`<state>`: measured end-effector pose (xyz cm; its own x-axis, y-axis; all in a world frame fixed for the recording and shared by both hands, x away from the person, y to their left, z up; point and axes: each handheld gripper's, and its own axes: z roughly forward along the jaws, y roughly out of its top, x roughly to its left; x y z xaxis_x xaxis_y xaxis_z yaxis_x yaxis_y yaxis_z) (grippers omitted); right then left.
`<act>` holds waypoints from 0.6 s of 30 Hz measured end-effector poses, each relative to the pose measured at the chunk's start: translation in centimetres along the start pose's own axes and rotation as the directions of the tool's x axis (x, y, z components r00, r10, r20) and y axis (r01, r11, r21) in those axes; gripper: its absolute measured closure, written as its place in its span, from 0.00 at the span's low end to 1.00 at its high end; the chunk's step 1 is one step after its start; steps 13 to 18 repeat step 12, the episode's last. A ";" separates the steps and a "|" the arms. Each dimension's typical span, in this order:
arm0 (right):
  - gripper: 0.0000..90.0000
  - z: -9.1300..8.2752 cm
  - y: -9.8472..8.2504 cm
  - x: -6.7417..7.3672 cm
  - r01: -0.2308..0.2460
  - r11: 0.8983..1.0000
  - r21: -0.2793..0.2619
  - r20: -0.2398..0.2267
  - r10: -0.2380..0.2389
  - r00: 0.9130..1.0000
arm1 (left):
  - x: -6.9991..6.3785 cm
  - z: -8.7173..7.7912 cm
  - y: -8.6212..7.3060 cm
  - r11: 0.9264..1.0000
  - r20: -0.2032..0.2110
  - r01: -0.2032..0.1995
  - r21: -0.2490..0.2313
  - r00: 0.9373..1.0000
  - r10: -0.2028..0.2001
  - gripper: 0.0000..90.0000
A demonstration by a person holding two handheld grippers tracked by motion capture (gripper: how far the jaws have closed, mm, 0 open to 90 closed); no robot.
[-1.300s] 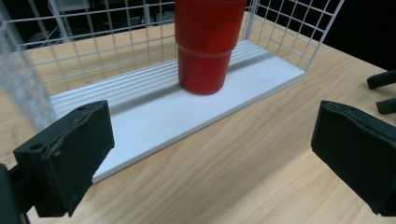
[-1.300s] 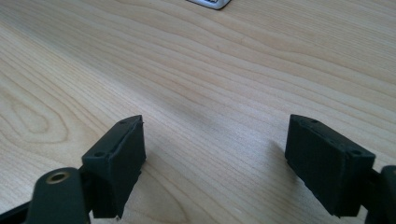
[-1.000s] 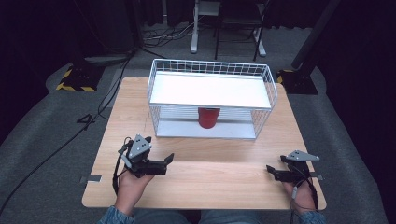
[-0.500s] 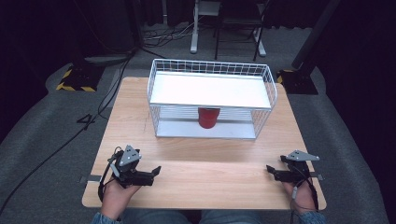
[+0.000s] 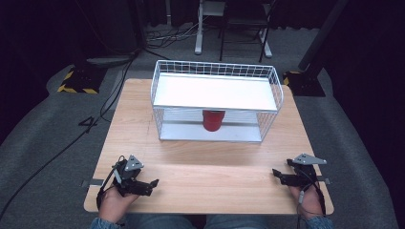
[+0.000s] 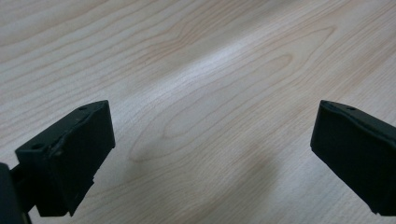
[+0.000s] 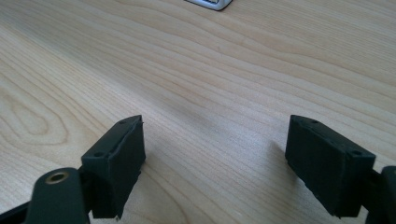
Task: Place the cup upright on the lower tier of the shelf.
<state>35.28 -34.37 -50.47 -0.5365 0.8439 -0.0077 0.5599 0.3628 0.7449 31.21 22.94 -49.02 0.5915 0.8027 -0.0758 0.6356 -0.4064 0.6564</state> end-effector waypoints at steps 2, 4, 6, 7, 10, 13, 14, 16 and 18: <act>0.23 0.0 0.0 0.0 0.000 1.000 0.000 0.000 0.000 1.000 | 0.0 0.3 -0.1 1.000 -0.010 -0.005 0.014 1.000 0.006 0.00; 0.23 0.0 0.0 0.0 0.000 1.000 0.000 -0.002 0.000 1.000 | 0.1 0.6 -0.2 0.999 -0.016 -0.018 0.046 1.000 0.019 0.01; 0.23 0.0 0.0 0.0 0.000 1.000 0.000 0.000 0.000 1.000 | 0.0 1.0 -0.3 0.997 -0.031 -0.037 0.072 0.999 0.040 0.01; 0.23 0.0 0.0 0.0 0.000 1.000 0.000 0.000 0.000 1.000 | 0.0 1.1 -0.3 0.997 -0.040 -0.043 0.066 0.998 0.046 0.01; 0.23 0.0 0.0 0.0 0.001 1.000 0.000 0.001 -0.001 1.000 | 0.1 1.4 -0.8 0.999 -0.044 -0.033 0.001 0.999 0.033 0.00; 0.23 0.0 0.0 0.0 0.000 1.000 0.000 0.000 0.000 1.000 | 0.1 1.4 -1.0 1.000 -0.041 -0.028 -0.011 0.999 0.027 0.00; 0.23 0.0 0.0 0.0 0.000 1.000 0.000 0.000 0.000 1.000 | 0.1 1.4 -1.0 1.000 -0.041 -0.028 -0.011 0.999 0.027 0.00; 0.23 0.0 0.0 0.0 0.000 1.000 0.000 0.000 0.000 1.000 | 0.1 1.4 -1.0 1.000 -0.041 -0.028 -0.011 0.999 0.027 0.00; 0.23 0.0 0.0 0.0 0.000 1.000 0.000 0.000 0.000 1.000 | 0.1 1.4 -1.0 1.000 -0.041 -0.028 -0.011 0.999 0.027 0.00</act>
